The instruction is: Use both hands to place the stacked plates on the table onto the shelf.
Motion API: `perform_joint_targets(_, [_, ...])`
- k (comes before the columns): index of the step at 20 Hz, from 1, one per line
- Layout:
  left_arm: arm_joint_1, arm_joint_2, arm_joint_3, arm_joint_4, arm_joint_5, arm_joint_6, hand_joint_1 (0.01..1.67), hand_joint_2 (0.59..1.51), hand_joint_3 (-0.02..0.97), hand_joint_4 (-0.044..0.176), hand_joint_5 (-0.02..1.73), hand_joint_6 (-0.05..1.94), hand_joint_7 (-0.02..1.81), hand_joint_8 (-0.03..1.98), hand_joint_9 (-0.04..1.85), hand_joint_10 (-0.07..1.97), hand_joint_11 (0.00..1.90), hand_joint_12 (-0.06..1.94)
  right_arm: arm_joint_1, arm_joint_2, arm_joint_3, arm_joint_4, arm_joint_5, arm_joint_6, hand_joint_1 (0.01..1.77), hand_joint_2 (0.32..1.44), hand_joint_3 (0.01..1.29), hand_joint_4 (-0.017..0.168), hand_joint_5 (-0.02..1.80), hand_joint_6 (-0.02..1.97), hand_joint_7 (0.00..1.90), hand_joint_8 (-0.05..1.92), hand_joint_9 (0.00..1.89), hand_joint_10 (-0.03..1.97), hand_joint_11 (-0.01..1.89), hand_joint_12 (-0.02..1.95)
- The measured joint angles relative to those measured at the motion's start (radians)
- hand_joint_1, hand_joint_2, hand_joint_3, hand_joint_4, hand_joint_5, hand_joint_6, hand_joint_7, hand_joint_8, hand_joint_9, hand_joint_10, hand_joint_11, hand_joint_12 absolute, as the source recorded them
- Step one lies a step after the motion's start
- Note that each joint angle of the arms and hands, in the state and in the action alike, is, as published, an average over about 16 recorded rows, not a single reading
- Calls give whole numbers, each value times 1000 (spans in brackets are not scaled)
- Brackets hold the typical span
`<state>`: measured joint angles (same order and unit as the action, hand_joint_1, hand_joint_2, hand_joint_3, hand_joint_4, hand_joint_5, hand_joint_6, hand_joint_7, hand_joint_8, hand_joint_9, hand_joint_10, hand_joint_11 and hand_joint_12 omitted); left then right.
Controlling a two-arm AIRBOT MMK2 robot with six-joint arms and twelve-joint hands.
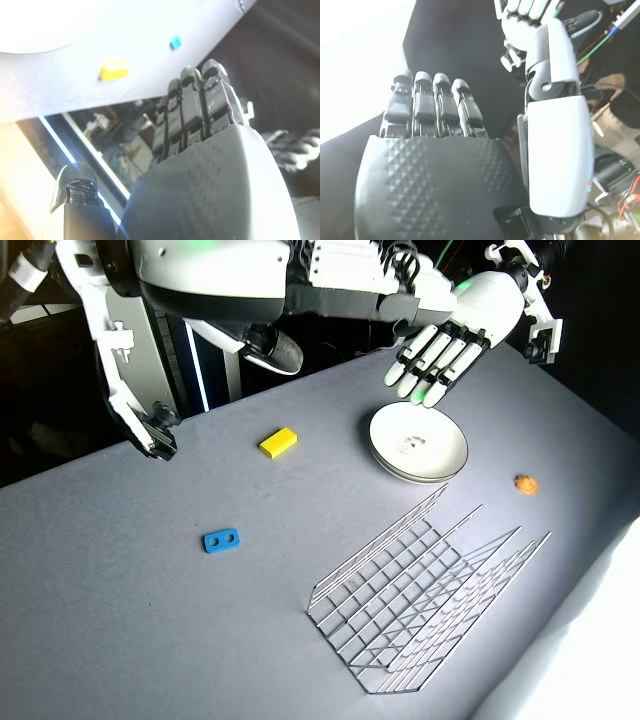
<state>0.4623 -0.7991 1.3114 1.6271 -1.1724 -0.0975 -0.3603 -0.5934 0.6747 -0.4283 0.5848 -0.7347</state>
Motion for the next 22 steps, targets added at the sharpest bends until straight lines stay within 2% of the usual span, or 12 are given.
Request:
perform_joint_targets(6, [20, -4, 5, 10, -10, 14, 44, 1010, 55, 5, 32, 18, 50, -4, 52, 7, 27, 1, 0, 0, 0, -12, -8, -2, 321, 1035, 47, 4, 12, 20, 20, -20, 13, -25, 20, 10])
perform_joint_targets(10, [46, -13, 31, 15, -22, 26, 30, 1002, 54, 5, 22, 18, 28, -4, 31, 7, 19, 1, 0, 0, 0, -19, -12, -4, 191, 1048, 44, 4, 12, 20, 21, -20, 13, -25, 20, 10])
perform_joint_targets(14, [88, -37, 93, 22, -42, 41, 21, 1004, 33, 6, 19, 18, 15, -4, 20, 6, 14, 1, 0, -3, 0, -29, -26, 0, 68, 1070, 20, 4, 12, 21, 21, -21, 13, -25, 20, 10])
perform_joint_targets(18, [142, -69, 178, 22, -62, 53, 19, 1004, 36, 5, 21, 18, 18, -4, 20, 6, 14, 1, 1, -9, 3, -48, -50, 28, 80, 1076, 21, 4, 12, 21, 20, -21, 13, -24, 20, 9])
perform_joint_targets(22, [210, -99, 260, 15, -83, 69, 19, 1009, 36, 4, 21, 17, 16, -4, 18, 5, 14, 1, 6, -24, 21, -145, -71, 145, 106, 1078, 21, 3, 12, 21, 20, -21, 13, -24, 20, 10])
